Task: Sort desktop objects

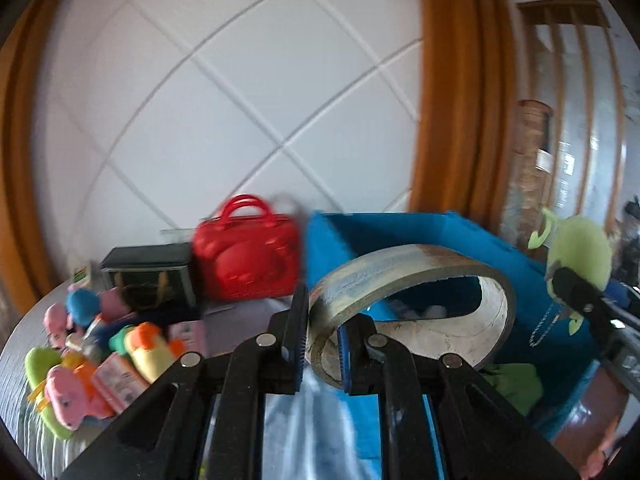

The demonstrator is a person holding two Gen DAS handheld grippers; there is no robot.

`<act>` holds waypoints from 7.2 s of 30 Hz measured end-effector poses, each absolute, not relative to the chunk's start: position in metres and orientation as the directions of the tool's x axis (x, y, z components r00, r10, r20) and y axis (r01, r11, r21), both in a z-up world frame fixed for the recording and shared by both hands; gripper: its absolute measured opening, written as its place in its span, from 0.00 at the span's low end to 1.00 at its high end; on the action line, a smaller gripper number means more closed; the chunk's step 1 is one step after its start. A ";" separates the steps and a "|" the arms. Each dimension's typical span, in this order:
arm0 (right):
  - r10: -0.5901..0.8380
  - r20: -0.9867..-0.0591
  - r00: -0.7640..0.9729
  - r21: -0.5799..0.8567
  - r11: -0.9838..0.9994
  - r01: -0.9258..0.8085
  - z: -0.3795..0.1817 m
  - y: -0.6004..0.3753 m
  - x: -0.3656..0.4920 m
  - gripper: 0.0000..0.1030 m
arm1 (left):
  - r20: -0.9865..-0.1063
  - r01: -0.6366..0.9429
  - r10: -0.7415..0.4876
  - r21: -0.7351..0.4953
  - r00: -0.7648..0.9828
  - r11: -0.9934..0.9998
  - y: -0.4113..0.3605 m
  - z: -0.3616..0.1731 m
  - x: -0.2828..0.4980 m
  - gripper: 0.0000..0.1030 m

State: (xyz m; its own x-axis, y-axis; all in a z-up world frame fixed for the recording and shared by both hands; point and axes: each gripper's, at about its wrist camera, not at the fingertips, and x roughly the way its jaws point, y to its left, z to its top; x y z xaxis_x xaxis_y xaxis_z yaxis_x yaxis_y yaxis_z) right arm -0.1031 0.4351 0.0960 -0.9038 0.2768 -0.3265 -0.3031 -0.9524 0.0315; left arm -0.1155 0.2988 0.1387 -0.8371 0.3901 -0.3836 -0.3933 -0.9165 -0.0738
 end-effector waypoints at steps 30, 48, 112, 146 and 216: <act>0.373 -0.619 -0.691 -0.111 -0.913 -0.393 0.005 0.652 -0.117 0.60 | -0.777 -0.552 0.366 -0.028 -0.512 -0.833 0.531 0.079 -0.116 0.13; 0.372 -0.656 -0.657 -0.135 -0.914 -0.382 0.002 0.649 -0.123 0.60 | -0.820 -0.540 0.329 -0.030 -0.468 -0.841 0.531 0.066 -0.123 0.16; 0.337 -0.617 -0.711 -0.072 -0.924 -0.376 0.019 0.624 -0.112 1.00 | -0.615 -0.445 0.372 -0.038 -0.695 -0.895 0.422 0.118 -0.084 0.58; -0.222 -0.789 -0.573 0.083 -0.962 0.258 -0.108 0.245 -0.275 1.00 | -0.938 0.042 0.055 -0.074 -0.341 -0.996 0.050 -0.156 -0.138 0.58; -0.188 -0.898 -0.397 0.095 -0.966 0.242 -0.232 0.239 -0.328 0.19 | -0.875 -0.141 0.192 -0.143 -0.444 -0.980 0.109 -0.162 -0.226 0.05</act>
